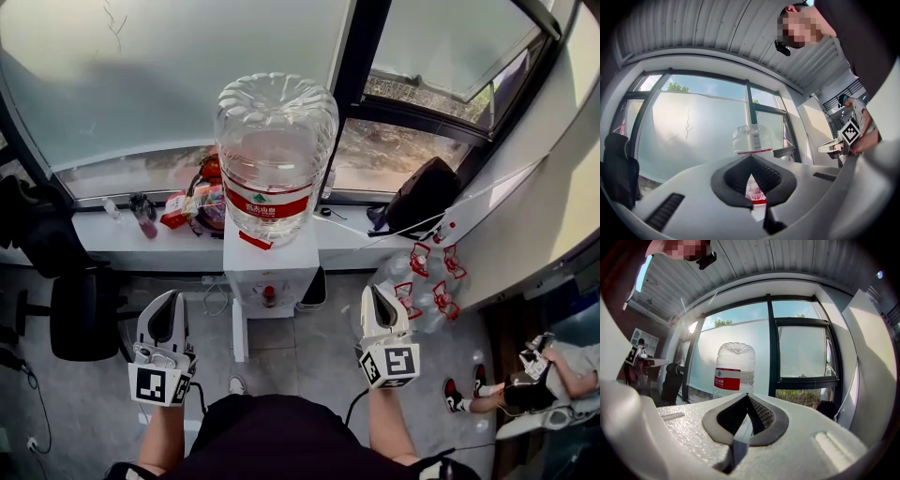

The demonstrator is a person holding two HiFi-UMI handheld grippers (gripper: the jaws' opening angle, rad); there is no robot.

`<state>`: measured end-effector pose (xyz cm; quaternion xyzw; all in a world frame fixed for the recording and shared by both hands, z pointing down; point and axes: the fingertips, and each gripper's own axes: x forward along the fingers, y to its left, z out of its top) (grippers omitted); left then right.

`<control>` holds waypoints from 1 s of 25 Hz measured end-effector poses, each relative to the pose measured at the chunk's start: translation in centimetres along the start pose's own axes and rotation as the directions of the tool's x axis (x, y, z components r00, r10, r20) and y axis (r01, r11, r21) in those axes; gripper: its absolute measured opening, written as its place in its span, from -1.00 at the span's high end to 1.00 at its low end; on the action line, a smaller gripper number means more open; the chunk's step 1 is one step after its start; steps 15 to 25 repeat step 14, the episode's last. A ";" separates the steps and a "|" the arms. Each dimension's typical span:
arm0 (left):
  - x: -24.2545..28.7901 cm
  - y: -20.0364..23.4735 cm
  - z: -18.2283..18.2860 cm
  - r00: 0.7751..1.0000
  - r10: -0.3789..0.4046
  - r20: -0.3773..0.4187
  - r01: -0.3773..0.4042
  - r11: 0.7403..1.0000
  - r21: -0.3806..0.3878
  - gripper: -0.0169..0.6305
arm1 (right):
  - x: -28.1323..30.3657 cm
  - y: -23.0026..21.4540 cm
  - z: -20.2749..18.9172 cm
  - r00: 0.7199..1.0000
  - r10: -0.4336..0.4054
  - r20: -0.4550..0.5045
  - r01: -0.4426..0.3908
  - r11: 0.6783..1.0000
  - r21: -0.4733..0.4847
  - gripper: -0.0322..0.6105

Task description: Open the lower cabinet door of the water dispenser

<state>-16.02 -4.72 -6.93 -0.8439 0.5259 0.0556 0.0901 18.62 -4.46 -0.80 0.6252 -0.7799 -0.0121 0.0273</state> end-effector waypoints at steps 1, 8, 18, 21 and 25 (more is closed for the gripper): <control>0.0 0.0 -0.1 1.000 -0.001 -0.001 0.001 1.000 -0.001 0.92 | 0.0 0.1 -0.1 1.000 0.000 -0.001 0.000 1.000 0.001 0.89; -0.2 -0.3 -0.2 1.000 -0.005 -0.002 0.005 1.000 -0.003 0.92 | -0.3 0.2 -0.4 1.000 0.001 -0.003 -0.001 1.000 0.005 0.89; -0.5 -0.4 -0.2 1.000 -0.004 -0.001 0.004 1.000 -0.005 0.92 | -0.7 0.4 -0.5 1.000 0.003 -0.007 -0.003 1.000 0.007 0.89; -0.5 -0.4 -0.2 1.000 -0.004 -0.001 0.004 1.000 -0.005 0.92 | -0.7 0.4 -0.5 1.000 0.003 -0.007 -0.003 1.000 0.007 0.89; -0.5 -0.4 -0.2 1.000 -0.004 -0.001 0.004 1.000 -0.005 0.92 | -0.7 0.4 -0.5 1.000 0.003 -0.007 -0.003 1.000 0.007 0.89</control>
